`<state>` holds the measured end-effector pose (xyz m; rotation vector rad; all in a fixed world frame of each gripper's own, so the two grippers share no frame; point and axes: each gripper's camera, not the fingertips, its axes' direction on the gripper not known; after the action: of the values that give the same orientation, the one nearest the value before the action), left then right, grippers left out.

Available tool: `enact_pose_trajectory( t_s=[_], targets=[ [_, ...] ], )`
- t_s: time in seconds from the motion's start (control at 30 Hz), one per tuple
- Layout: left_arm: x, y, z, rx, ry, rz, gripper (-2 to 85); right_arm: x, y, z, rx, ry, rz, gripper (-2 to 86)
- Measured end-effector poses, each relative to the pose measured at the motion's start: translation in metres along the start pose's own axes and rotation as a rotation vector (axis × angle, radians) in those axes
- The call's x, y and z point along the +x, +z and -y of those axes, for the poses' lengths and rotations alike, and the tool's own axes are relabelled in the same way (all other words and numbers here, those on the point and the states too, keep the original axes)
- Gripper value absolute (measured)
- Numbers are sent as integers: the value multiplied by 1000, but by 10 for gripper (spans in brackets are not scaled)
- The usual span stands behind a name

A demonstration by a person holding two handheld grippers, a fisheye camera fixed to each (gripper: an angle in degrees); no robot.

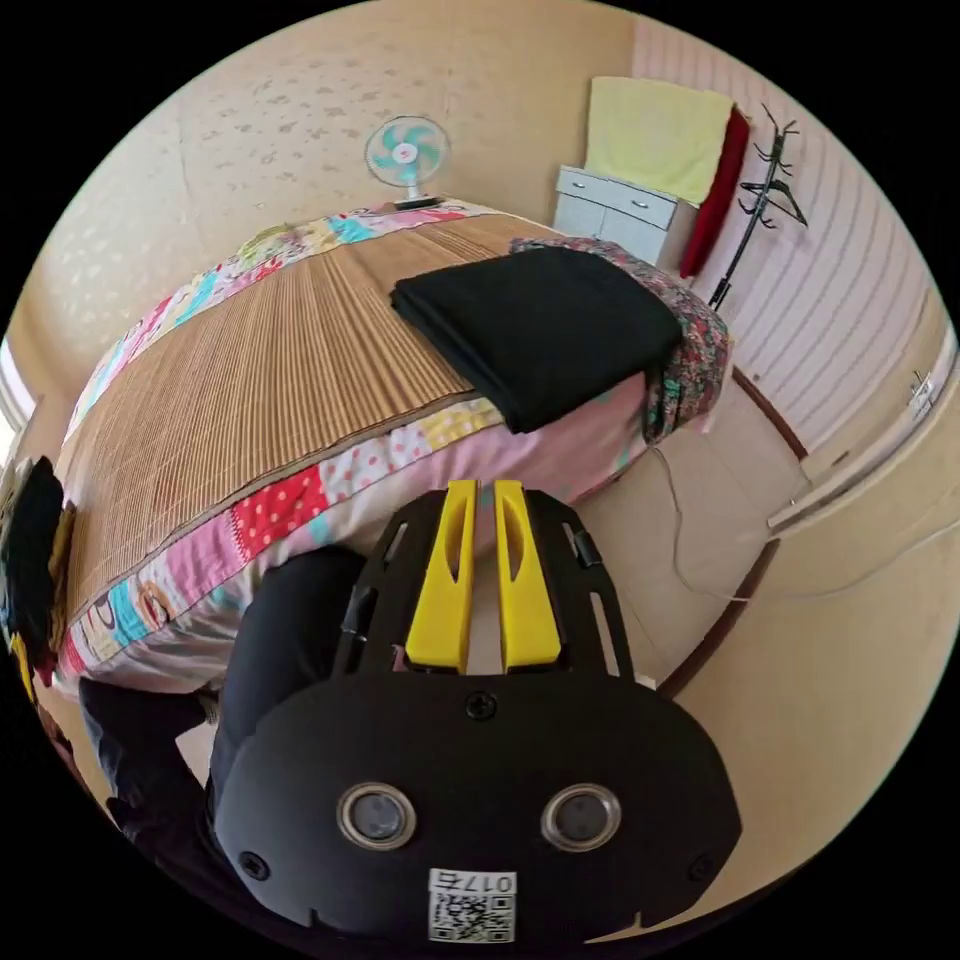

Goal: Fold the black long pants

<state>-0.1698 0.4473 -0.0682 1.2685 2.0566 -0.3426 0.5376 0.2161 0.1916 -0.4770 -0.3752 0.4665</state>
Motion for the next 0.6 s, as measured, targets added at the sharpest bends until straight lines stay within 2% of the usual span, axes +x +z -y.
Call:
enact_pose_trajectory(
  t_s=[0.1, 0.17, 0.23, 0.3, 0.47, 0.5, 0.6],
  targets=[
    [13, 36, 16, -77, -7, 3, 77, 65, 8, 21, 59, 222, 173, 90],
    [10, 66, 23, -225, -78, 105, 68, 103, 23, 28, 87, 360, 312, 112],
    [-19, 119, 20, -615, -193, 356, 47, 127, 50, 33, 100, 421, 457, 133],
    [-37, 136, 8, -783, -217, 404, 35, 130, 63, 37, 75, 440, 445, 135],
    [-66, 114, -13, -894, -288, 410, -6, 129, 55, 66, 122, 493, 471, 79],
    [-67, 106, -13, -882, -275, 387, -8, 126, 48, 78, 125, 503, 467, 59],
    [-61, 69, -3, -689, -252, 137, -8, 94, 1, 123, 244, 436, 494, 37]
  ],
)
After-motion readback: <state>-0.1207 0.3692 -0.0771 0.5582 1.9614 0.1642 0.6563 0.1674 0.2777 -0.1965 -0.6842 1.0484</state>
